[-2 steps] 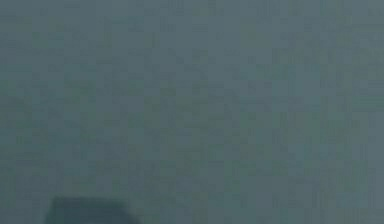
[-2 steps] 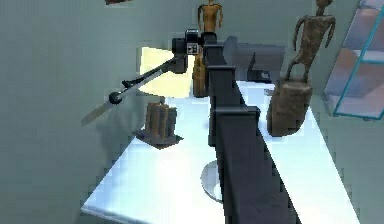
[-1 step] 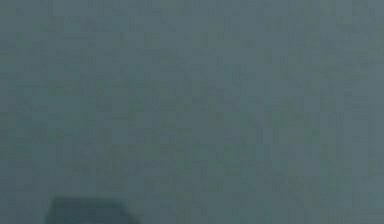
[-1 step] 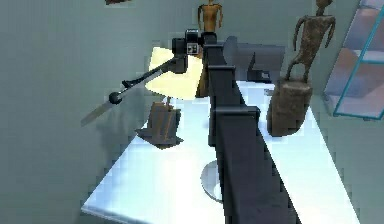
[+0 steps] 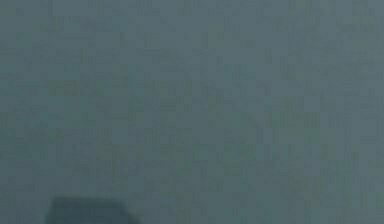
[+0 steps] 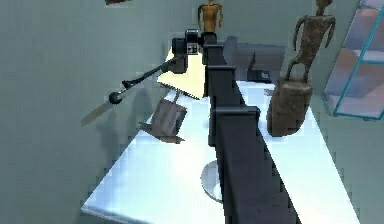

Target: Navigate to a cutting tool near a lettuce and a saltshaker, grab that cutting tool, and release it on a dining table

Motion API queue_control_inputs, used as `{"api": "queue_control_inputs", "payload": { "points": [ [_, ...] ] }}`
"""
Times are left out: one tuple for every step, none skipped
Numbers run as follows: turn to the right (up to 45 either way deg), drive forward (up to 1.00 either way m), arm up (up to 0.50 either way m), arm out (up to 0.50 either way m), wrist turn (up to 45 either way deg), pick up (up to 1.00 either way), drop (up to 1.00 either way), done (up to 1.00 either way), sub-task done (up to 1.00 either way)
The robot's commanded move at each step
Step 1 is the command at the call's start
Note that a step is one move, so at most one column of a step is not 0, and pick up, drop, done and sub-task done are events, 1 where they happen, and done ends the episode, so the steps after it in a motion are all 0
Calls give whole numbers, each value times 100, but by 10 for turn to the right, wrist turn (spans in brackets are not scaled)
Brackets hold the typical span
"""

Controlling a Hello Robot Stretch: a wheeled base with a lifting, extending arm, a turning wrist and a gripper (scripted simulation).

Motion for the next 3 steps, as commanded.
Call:
{"api": "queue_control_inputs", "payload": {
  "points": [
    [0,0,0,0,0,0,100,0,0],
    [0,0,0,-10,0,0,0,0,0],
    [0,0,0,0,0,0,0,100,0]
  ]
}}
